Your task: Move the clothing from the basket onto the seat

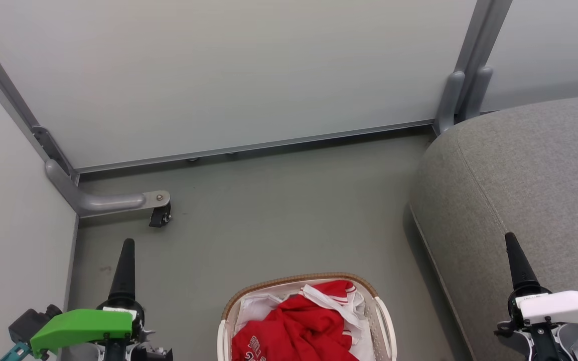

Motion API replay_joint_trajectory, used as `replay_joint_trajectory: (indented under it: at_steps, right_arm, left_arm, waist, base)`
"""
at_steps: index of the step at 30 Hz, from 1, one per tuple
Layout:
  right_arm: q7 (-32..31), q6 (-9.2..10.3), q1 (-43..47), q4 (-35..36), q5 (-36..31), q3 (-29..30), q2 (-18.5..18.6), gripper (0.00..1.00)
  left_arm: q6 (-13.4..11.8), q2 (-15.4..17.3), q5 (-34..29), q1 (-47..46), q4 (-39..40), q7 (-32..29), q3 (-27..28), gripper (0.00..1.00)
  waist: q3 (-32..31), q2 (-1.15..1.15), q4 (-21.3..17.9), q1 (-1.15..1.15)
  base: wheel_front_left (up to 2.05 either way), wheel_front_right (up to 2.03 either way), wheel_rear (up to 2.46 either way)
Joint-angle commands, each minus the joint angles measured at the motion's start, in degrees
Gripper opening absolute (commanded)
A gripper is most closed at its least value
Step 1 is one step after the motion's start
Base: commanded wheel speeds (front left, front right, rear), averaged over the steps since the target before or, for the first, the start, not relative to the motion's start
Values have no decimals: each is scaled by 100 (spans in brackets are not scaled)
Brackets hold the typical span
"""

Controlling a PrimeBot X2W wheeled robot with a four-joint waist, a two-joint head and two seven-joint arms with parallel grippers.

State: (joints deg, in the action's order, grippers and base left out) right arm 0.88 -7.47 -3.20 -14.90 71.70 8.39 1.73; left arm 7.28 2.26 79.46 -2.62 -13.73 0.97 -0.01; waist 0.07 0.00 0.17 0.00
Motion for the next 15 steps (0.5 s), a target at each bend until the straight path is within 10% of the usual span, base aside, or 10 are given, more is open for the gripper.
replay_joint_trajectory:
  at_steps: [1,15]
  right_arm:
    - [59,-1,-51,168,-317,5,60,100]
    - [346,-2,87,601,-2041,-130,76,100]
  left_arm:
    - [11,32,-224,-107,148,56,-28,100]
    - [-262,42,-1906,-7,613,342,-265,100]
  waist:
    - [1,0,2,0]
    - [15,0,17,0]
  base:
    - [0,0,0]
    - [0,0,0]
